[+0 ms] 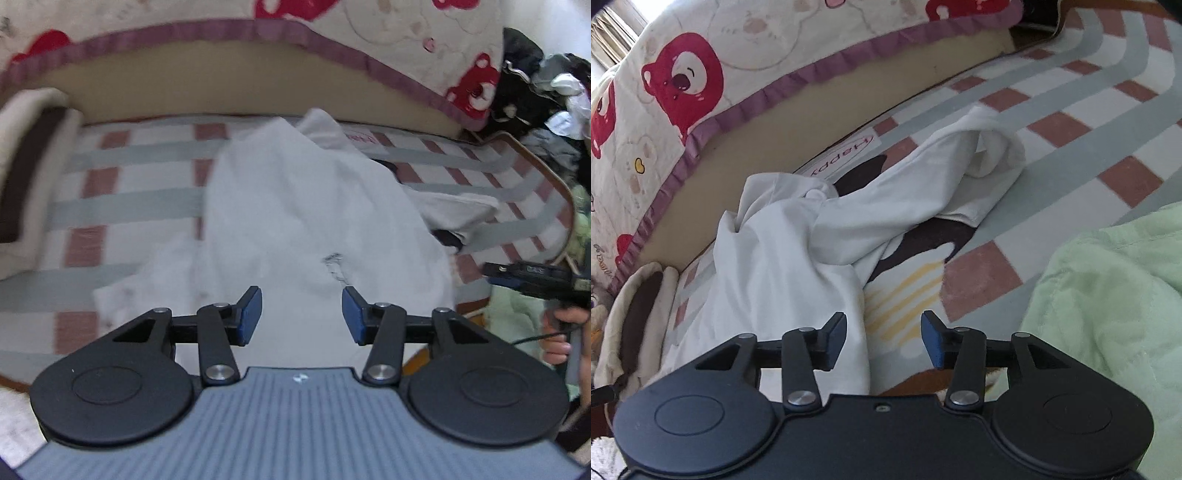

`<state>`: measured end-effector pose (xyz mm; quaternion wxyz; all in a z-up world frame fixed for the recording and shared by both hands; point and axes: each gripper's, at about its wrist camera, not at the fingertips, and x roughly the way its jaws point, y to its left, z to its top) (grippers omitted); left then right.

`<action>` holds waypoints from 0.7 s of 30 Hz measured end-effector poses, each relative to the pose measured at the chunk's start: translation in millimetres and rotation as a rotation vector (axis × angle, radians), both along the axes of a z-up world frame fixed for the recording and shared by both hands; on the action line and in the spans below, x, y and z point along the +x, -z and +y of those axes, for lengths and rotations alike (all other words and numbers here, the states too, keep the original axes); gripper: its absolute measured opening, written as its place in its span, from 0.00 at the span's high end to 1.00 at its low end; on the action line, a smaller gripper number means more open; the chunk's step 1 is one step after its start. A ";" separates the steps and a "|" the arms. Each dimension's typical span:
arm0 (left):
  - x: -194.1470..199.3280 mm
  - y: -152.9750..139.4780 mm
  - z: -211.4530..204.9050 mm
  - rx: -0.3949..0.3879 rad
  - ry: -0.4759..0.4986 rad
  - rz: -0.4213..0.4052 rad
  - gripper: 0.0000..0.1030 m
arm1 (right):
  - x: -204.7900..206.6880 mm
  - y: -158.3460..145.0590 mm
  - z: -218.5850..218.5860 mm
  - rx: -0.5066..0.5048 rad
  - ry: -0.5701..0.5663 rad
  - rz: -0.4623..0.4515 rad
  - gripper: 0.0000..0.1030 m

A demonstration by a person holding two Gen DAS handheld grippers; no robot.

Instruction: Fold clothes

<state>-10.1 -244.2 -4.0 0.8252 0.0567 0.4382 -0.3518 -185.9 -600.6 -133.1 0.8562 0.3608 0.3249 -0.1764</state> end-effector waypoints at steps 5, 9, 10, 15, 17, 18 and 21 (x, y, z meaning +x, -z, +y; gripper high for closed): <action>27.9 42.3 -49.8 0.162 0.063 -0.017 0.55 | 30.4 10.0 -1.6 0.092 -0.126 0.015 0.44; 45.1 72.8 -79.2 0.237 0.030 0.062 0.58 | 44.7 24.3 22.2 0.156 -0.304 0.051 0.43; 45.6 78.5 -82.6 0.238 0.025 0.056 0.58 | 43.4 26.7 27.5 0.125 -0.282 0.059 0.42; 43.3 101.3 -76.5 0.145 0.002 0.076 0.58 | 53.8 40.2 46.5 -0.031 -0.283 0.123 0.39; 43.3 105.7 -74.6 0.142 0.000 0.069 0.58 | 56.5 38.7 54.1 -0.095 -0.346 0.094 0.46; 42.8 106.3 -74.7 0.159 0.004 0.054 0.58 | 53.9 32.1 56.6 -0.123 -0.366 0.066 0.63; 38.2 104.4 -77.8 0.244 0.037 -0.012 0.58 | 46.4 12.4 63.9 -0.208 -0.425 -0.018 0.92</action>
